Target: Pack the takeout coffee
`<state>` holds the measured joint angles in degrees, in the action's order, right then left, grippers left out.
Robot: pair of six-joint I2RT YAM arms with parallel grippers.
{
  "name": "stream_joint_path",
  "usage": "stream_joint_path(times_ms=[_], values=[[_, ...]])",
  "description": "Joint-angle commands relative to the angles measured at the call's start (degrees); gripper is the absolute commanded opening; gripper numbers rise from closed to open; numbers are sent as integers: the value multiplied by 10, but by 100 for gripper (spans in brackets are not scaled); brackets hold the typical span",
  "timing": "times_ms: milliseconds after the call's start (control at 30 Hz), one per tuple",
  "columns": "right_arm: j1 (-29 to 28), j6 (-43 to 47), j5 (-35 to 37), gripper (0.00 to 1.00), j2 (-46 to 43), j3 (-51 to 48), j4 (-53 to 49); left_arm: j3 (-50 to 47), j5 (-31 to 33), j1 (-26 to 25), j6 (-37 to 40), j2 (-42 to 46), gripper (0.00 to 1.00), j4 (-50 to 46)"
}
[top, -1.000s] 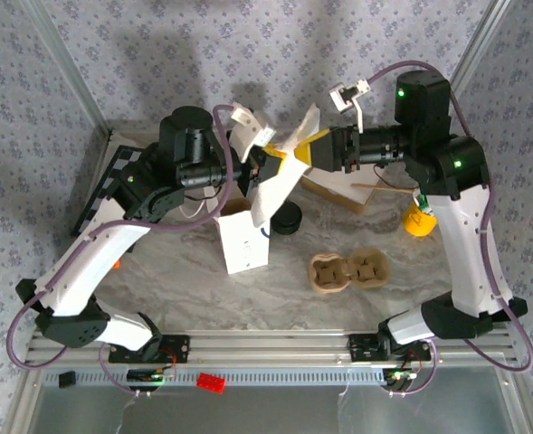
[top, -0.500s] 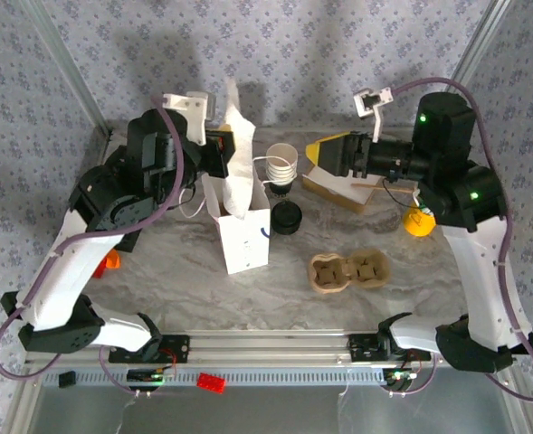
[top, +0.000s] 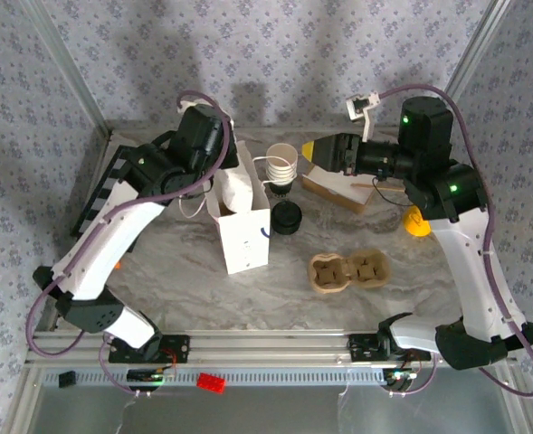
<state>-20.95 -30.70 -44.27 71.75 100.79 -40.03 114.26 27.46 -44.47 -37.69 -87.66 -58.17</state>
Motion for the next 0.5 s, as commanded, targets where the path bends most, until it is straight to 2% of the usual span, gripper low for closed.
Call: stream_joint_path(times_ms=[0,200,467], values=[[4,-10,1,54,-13,-17,24,-4,-2,12,-31,-14,0,-11],[20,-4,1,54,-13,-32,21,-59,-33,14,-35,-23,1,-3],[32,-7,-5,54,-18,-55,33,-62,-39,14,-21,-67,10,-37]])
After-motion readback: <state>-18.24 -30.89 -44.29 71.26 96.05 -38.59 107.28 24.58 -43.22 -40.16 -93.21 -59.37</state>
